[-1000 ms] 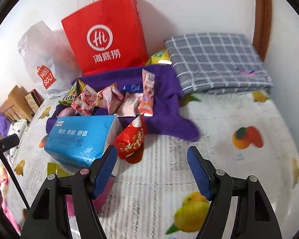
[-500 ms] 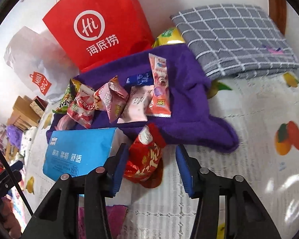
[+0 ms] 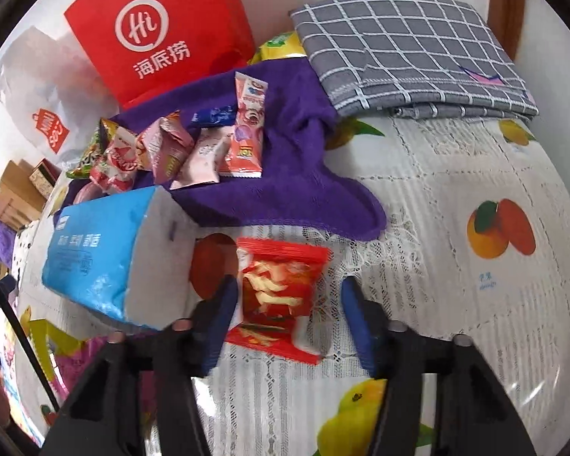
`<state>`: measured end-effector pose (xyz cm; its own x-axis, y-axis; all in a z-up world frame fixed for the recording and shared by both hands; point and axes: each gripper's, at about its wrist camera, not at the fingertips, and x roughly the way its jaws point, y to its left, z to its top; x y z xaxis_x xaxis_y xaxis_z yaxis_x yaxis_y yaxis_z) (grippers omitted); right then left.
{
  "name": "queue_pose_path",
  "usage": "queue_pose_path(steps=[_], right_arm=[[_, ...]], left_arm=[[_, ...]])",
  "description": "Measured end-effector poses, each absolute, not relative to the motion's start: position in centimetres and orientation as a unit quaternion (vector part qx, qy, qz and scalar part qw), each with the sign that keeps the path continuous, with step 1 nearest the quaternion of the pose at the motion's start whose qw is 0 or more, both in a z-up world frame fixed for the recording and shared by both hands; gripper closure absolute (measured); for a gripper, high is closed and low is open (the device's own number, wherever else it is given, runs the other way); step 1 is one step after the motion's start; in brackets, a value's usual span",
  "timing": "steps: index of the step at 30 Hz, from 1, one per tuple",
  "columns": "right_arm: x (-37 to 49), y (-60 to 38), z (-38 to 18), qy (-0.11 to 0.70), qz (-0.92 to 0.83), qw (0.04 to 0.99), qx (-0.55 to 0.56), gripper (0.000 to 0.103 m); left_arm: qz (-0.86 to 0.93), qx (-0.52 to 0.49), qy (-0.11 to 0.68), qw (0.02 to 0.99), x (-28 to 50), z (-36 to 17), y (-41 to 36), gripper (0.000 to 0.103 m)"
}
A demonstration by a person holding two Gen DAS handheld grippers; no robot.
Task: Organize snacks
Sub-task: 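Grasp the red-and-gold snack packet with the right tool and lift it, then grasp the pink bag with yellow top with the left tool while the right tool holds the red packet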
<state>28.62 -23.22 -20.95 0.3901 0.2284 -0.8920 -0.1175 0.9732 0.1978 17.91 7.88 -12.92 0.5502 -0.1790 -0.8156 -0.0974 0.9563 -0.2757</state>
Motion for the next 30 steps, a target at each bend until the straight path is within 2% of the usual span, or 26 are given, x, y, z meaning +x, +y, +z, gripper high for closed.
queue_pose_path(steps=[3,8,9,10,13,23,26,30], right_arm=[[28.6,-23.2,-21.5,0.535,0.111,0.835,0.067,0.043],[28.7,-21.7,-21.7,0.522,0.11,0.845,0.021,0.044],[28.6,-21.5,-21.8,0.518,0.112,0.848,0.009,0.045],[28.5,-21.3,-21.8,0.515,0.109,0.85,-0.001,0.054],[28.3,-21.7,-21.7,0.515,0.116,0.849,-0.006,0.061],[23.6,-27.5,-18.3,0.487,0.098,0.868,0.029,0.062],[21.9,-29.4,-17.7,0.484,0.086,0.87,0.039,0.062],[20.1,-31.6,-17.5,0.484,0.069,0.87,0.054,0.062]], left_arm=[[-0.024,-0.137,0.477,0.868,17.6,-13.1,7.4,0.031],[-0.035,-0.131,0.479,0.867,17.4,-13.1,6.1,0.031],[-0.038,-0.129,0.479,0.867,17.4,-13.0,5.8,0.031],[-0.043,-0.127,0.479,0.867,17.3,-13.0,5.3,0.031],[-0.058,-0.125,0.482,0.865,17.3,-13.0,4.0,0.031],[-0.129,-0.137,0.494,0.849,17.2,-13.7,-0.9,0.031],[-0.147,-0.143,0.499,0.842,17.4,-14.1,-2.2,0.024],[-0.144,-0.12,0.516,0.836,17.8,-15.3,-4.1,0.024]])
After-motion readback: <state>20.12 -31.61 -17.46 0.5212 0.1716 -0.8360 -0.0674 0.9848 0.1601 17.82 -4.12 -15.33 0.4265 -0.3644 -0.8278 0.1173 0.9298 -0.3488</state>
